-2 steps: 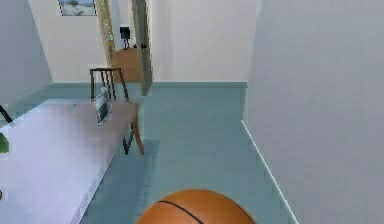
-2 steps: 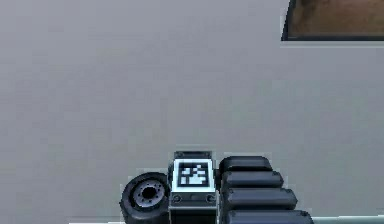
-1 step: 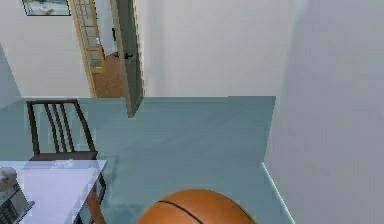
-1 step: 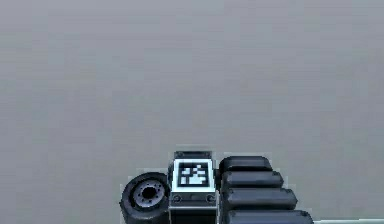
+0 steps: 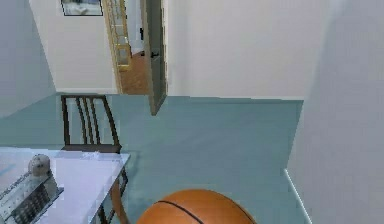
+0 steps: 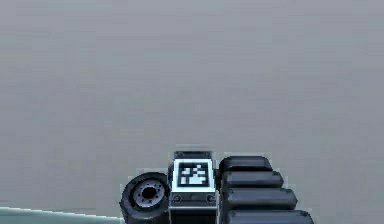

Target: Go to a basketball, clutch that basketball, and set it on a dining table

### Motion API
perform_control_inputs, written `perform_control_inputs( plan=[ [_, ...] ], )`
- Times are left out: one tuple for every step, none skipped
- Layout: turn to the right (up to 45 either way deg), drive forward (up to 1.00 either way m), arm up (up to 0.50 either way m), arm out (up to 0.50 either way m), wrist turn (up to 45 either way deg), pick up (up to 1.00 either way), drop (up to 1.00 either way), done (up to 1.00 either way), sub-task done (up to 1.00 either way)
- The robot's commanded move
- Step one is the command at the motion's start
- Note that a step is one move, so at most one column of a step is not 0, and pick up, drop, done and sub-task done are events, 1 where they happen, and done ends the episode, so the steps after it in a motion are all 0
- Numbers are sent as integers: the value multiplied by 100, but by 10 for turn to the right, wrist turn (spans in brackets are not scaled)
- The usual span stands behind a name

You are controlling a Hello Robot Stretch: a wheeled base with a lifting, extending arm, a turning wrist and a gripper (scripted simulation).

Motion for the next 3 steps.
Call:
perform_control_inputs(
  plan=[
    [0,20,0,0,0,0,0,0,0],
    [450,0,0,0,0,0,0,0,0],
    [450,0,0,0,0,0,0,0,0]
  ],
)
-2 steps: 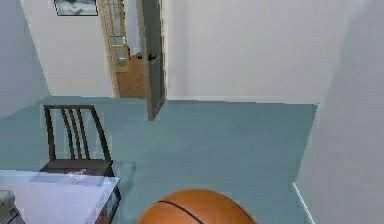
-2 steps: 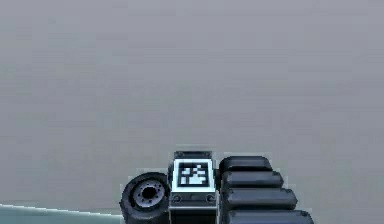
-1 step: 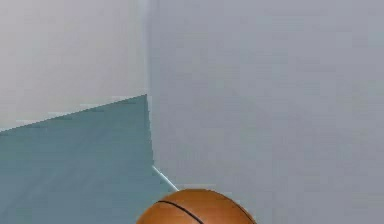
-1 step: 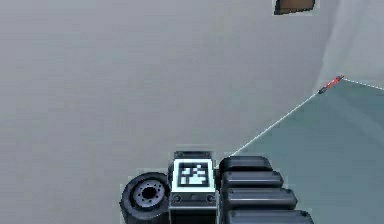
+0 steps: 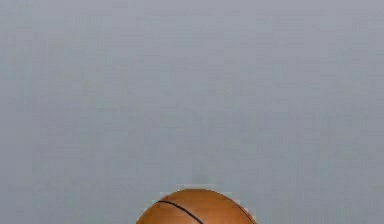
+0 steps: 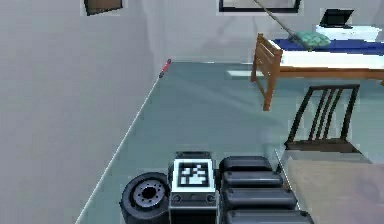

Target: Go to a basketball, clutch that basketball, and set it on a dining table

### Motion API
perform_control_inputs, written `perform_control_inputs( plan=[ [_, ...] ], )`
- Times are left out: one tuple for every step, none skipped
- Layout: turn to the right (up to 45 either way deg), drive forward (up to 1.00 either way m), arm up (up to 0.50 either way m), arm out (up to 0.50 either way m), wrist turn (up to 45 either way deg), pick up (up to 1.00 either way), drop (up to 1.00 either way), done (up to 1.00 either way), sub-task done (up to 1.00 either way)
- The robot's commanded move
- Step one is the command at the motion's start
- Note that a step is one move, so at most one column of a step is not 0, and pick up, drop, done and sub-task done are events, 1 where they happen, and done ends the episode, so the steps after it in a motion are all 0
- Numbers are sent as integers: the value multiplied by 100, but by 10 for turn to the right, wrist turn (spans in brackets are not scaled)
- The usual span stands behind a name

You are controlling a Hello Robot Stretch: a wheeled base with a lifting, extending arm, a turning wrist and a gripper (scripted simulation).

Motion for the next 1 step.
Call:
perform_control_inputs(
  plan=[
    [-450,0,0,0,0,0,0,0,0]
  ],
)
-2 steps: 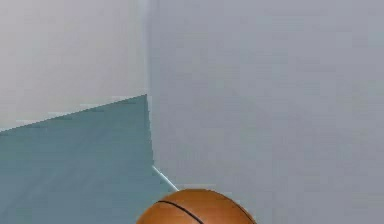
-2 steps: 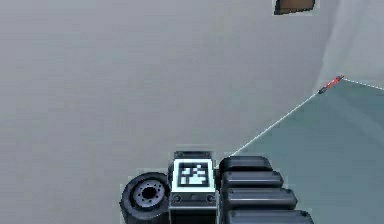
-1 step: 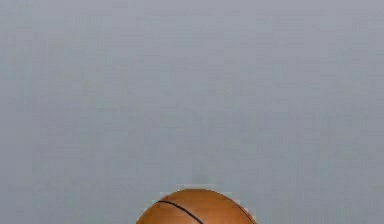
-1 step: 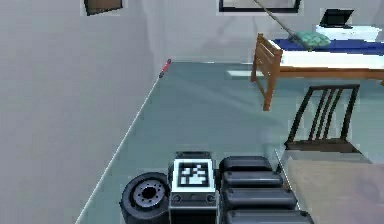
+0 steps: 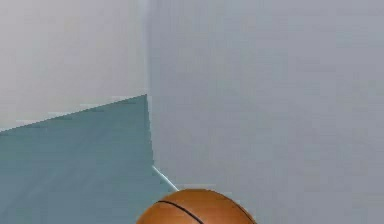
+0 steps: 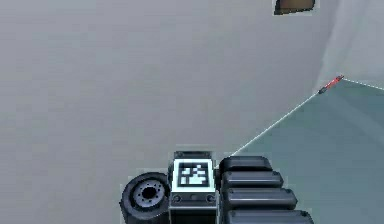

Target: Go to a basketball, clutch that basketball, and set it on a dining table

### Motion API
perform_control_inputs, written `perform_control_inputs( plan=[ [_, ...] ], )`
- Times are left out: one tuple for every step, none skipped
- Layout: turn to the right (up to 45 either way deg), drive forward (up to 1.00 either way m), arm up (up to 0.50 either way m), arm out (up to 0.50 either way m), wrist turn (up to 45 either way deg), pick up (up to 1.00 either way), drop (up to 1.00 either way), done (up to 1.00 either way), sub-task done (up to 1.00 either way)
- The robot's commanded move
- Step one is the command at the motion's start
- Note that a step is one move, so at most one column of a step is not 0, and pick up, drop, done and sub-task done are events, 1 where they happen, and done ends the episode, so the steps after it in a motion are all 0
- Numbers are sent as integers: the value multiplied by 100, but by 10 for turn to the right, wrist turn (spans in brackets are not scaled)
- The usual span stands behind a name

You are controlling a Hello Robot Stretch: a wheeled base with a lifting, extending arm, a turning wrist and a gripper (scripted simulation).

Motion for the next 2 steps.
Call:
perform_control_inputs(
  plan=[
    [-390,0,0,0,0,0,0,0,0],
    [450,0,0,0,0,0,0,0,0]
  ],
)
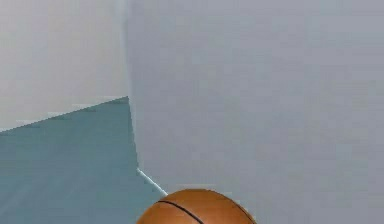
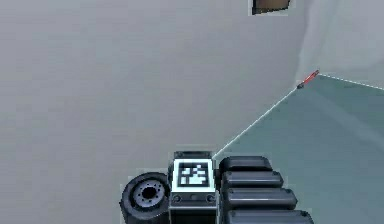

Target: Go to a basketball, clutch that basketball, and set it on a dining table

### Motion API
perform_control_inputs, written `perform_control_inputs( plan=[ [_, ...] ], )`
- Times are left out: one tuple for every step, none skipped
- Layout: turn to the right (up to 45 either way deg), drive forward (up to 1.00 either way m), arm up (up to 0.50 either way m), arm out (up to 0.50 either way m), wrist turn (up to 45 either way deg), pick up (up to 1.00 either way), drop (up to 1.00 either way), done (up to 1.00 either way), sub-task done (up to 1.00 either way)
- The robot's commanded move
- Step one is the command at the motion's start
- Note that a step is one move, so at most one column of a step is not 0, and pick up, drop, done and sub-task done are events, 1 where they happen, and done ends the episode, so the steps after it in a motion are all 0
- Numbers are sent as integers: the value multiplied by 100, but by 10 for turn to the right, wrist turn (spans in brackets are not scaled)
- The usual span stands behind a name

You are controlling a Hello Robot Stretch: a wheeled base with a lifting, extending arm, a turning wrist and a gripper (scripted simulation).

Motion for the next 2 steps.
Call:
perform_control_inputs(
  plan=[
    [330,0,0,0,0,0,0,0,0],
    [-450,0,0,0,0,0,0,0,0]
  ],
)
